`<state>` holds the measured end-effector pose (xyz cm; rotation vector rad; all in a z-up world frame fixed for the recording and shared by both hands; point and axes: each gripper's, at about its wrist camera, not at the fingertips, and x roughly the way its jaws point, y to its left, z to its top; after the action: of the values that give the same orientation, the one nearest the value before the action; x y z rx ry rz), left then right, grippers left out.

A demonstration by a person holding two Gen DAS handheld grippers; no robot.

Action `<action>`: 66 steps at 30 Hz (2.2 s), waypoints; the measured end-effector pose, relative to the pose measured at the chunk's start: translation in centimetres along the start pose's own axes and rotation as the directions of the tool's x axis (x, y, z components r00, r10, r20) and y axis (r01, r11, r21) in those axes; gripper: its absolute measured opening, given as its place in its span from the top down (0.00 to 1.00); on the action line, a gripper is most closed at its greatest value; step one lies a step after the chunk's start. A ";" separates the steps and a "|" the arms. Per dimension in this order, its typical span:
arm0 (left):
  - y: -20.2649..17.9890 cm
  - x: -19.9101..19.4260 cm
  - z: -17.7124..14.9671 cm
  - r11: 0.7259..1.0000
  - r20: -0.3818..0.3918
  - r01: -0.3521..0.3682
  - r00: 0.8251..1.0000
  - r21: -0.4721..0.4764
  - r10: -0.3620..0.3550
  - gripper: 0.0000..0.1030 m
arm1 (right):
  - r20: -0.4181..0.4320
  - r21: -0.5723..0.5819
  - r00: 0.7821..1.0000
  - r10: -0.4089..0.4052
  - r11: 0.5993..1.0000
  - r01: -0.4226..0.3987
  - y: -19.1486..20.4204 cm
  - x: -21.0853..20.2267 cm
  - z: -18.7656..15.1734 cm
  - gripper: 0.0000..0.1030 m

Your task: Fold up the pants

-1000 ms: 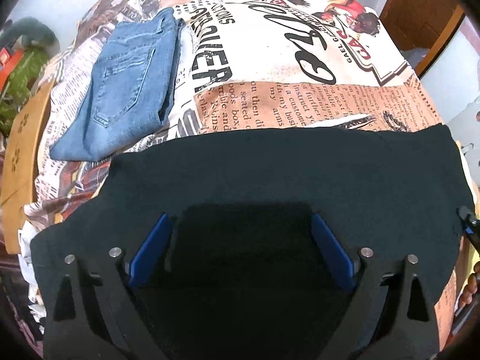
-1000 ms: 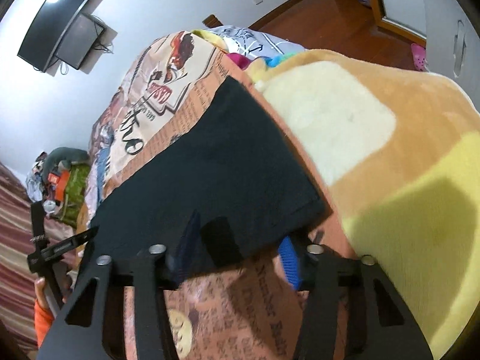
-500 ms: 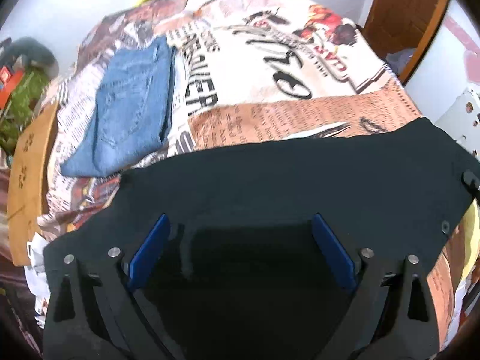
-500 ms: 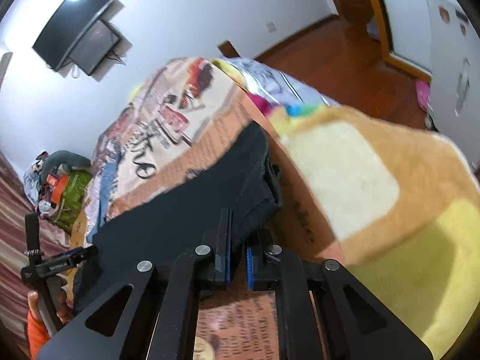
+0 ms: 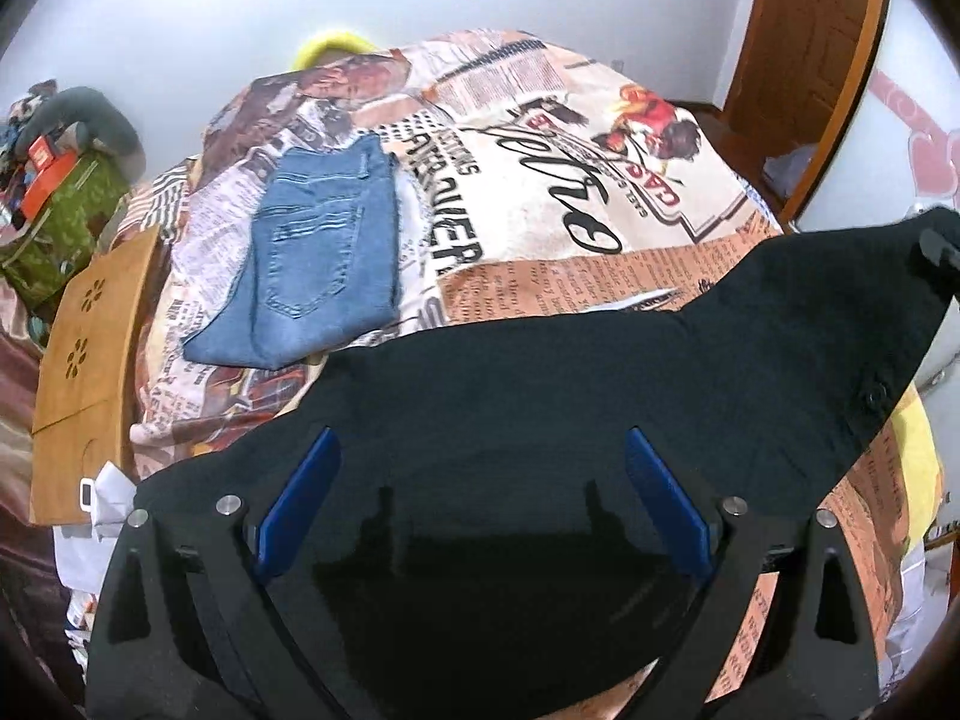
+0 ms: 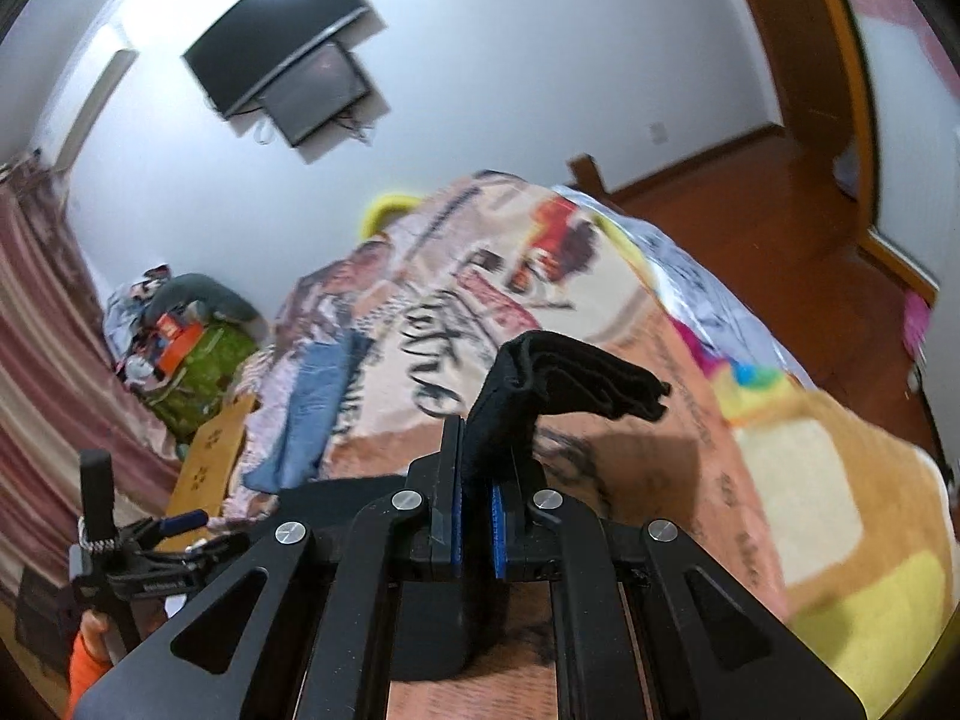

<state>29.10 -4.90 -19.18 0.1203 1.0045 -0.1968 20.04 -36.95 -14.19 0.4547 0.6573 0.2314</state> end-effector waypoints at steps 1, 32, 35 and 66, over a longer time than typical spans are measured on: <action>0.5 -0.4 -0.2 1.000 0.008 0.000 1.000 -0.008 0.000 0.06 | 0.003 -0.010 1.000 0.011 1.000 -0.011 0.8 0.2 0.3 0.94; 11.7 -3.6 -7.1 0.958 0.033 -0.023 0.999 -0.287 0.034 0.06 | -0.595 -0.422 0.804 0.009 0.848 -0.322 19.3 16.7 -13.9 0.86; 11.7 -3.5 -6.9 0.956 0.032 -0.018 0.999 -0.293 0.029 0.06 | -0.640 -0.374 0.767 0.036 0.858 -0.353 19.2 16.3 -13.5 0.68; 1.2 8.8 1.2 0.999 -0.172 -0.028 0.985 -0.019 0.024 0.06 | -0.553 -0.384 0.829 -0.080 0.908 -0.169 8.1 19.3 -6.3 0.45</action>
<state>34.94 -4.93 -25.92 0.1328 1.1758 -0.1539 30.43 -21.10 -25.04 -0.0307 1.1456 0.5548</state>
